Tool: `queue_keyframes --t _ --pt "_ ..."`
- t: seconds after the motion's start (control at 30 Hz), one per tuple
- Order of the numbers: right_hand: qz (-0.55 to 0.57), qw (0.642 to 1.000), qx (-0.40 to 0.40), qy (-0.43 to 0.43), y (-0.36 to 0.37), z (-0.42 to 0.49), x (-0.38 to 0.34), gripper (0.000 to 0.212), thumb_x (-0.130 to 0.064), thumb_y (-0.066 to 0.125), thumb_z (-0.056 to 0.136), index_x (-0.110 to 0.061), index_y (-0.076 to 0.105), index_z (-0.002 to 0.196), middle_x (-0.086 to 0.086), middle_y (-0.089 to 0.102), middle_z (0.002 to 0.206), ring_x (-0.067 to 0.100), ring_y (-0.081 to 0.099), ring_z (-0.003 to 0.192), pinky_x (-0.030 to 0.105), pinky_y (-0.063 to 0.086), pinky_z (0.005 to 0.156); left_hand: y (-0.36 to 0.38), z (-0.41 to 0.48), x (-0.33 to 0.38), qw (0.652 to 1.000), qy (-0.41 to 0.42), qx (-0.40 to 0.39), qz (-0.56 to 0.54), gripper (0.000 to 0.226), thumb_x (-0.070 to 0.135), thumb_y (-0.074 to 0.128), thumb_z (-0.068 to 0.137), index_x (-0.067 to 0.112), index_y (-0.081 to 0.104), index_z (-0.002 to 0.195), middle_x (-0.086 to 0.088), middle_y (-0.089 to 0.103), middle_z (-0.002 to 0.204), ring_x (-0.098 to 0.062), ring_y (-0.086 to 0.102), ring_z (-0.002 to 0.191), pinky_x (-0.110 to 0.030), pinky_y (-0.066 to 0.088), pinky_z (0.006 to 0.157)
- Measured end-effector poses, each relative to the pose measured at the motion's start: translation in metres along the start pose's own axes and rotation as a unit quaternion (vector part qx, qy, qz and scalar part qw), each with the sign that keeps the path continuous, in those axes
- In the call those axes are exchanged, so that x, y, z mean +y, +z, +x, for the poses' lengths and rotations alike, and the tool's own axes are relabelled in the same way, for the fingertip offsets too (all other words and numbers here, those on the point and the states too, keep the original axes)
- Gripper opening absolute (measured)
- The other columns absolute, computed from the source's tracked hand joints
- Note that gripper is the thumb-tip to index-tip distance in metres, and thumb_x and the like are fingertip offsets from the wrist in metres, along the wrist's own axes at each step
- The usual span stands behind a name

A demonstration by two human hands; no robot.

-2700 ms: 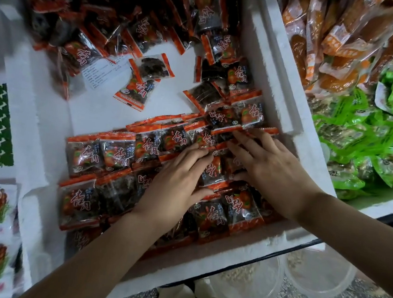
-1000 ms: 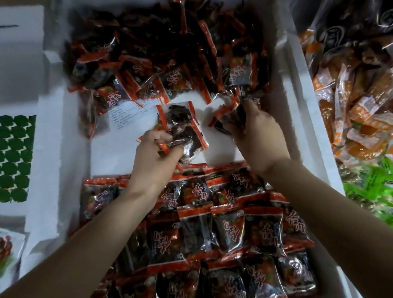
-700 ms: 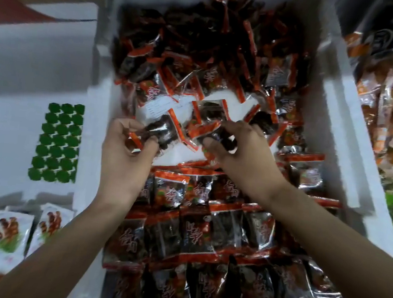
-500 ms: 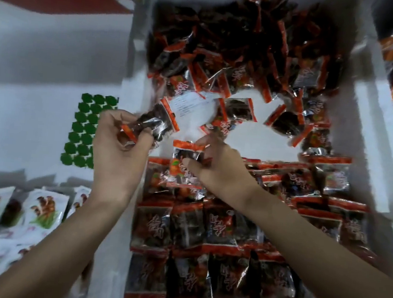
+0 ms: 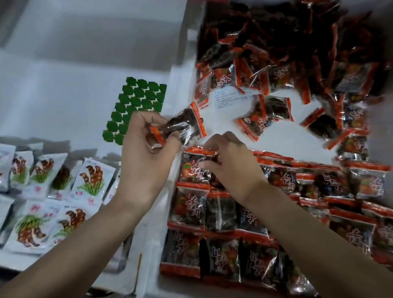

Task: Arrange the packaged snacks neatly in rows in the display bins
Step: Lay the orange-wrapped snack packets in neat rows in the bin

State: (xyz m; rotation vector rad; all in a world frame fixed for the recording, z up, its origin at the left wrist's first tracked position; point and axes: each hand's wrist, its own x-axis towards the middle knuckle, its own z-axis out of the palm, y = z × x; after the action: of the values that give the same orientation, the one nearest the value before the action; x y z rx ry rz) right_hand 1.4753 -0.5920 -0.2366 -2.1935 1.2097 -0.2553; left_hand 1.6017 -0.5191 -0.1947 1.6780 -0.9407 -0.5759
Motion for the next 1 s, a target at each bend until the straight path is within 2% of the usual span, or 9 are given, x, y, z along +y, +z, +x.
queue_keyframes --t 0.07,0.13,0.27,0.37,0.43,0.6,0.73,0.87,1.0 --pt "0.025 0.999 0.020 -0.013 -0.002 -0.003 -0.001 0.032 -0.021 0.058 0.092 -0.016 0.050 0.122 0.003 0.050 0.117 0.016 0.059 0.074 0.023 0.048 0.070 0.000 -0.005 0.002 1.000 -0.004 -0.018 -0.003 0.026 0.000 0.058 0.088 0.023 0.046 0.090 0.006 0.053 0.085 0.008 0.050 0.063 -0.005 0.038 0.060" --pt "0.188 0.981 0.033 0.029 -0.010 -0.009 -0.006 0.025 -0.026 0.045 0.098 -0.011 0.051 0.118 0.006 0.061 0.110 0.015 0.063 0.071 0.021 0.050 0.060 0.000 -0.008 0.004 0.999 -0.010 -0.041 -0.020 0.030 -0.004 0.057 0.089 0.024 0.044 0.089 0.006 0.053 0.086 0.011 0.052 0.064 -0.004 0.039 0.060" --pt "0.512 0.838 -0.095 0.163 -0.036 -0.028 -0.009 0.055 -0.052 0.025 0.093 -0.014 0.063 0.097 0.007 0.073 0.082 0.017 0.070 0.071 0.024 0.057 0.062 0.003 -0.012 0.005 0.992 -0.004 -0.126 -0.009 0.033 -0.001 0.060 0.087 0.030 0.051 0.092 0.002 0.064 0.096 -0.002 0.063 0.085 -0.015 0.047 0.076" --pt "0.539 0.797 -0.184 0.199 -0.051 -0.039 0.005 0.046 -0.047 0.044 0.084 -0.011 0.062 0.107 0.007 0.073 0.087 0.014 0.069 0.071 0.019 0.055 0.060 0.008 -0.015 0.006 0.979 0.015 -0.202 0.003 0.032 0.002 0.064 0.085 0.034 0.060 0.089 0.001 0.071 0.090 -0.015 0.066 0.087 -0.029 0.051 0.086" --pt "0.532 0.788 -0.237 0.201 -0.059 -0.044 0.018 0.041 -0.036 0.054 0.078 -0.009 0.062 0.108 0.004 0.072 0.089 0.011 0.068 0.071 0.017 0.053 0.061 0.010 -0.016 0.008 0.968 0.058 -0.242 0.030 0.030 0.002 0.066 0.083 0.032 0.064 0.086 0.013 0.070 0.091 -0.004 0.065 0.091 -0.022 0.048 0.088" --pt "0.381 0.845 -0.342 0.157 -0.070 -0.054 0.035 0.032 -0.034 0.061 0.071 -0.022 0.065 0.100 -0.007 0.072 0.095 0.004 0.065 0.092 0.015 0.050 0.078 0.013 -0.017 0.001 0.896 0.232 -0.346 0.157 0.033 0.001 0.062 0.083 0.030 0.058 0.099 0.016 0.059 0.111 0.001 0.054 0.109 -0.018 0.041 0.096" --pt "0.328 0.901 -0.243 0.145 -0.073 -0.053 0.041 0.029 -0.041 0.067 0.074 -0.028 0.068 0.100 -0.012 0.069 0.106 0.007 0.058 0.107 0.033 0.034 0.099 0.021 -0.018 -0.006 0.901 0.228 -0.307 0.206 0.039 0.012 0.054 0.091 0.023 0.052 0.128 0.008 0.049 0.134 -0.003 0.041 0.126 -0.007 0.025 0.106" --pt "0.342 0.914 -0.067 0.205 -0.064 -0.043 0.040 0.010 -0.024 0.066 0.085 -0.022 0.060 0.093 -0.005 0.068 0.100 0.008 0.059 0.098 0.022 0.040 0.082 0.030 -0.022 -0.017 0.901 0.119 -0.282 0.307 0.051 0.031 0.035 0.100 0.023 0.022 0.149 0.007 0.020 0.155 0.006 0.005 0.136 -0.017 -0.001 0.112" --pt "0.269 0.947 -0.019 0.176 -0.042 -0.031 0.034 0.043 -0.019 0.072 0.080 -0.024 0.041 0.108 -0.009 0.060 0.092 0.009 0.061 0.083 0.016 0.051 0.068 0.042 -0.034 -0.028 0.850 0.117 -0.296 0.420 0.056 0.037 0.019 0.102 0.020 -0.002 0.151 0.008 -0.007 0.159 -0.005 -0.013 0.143 -0.017 -0.018 0.106"
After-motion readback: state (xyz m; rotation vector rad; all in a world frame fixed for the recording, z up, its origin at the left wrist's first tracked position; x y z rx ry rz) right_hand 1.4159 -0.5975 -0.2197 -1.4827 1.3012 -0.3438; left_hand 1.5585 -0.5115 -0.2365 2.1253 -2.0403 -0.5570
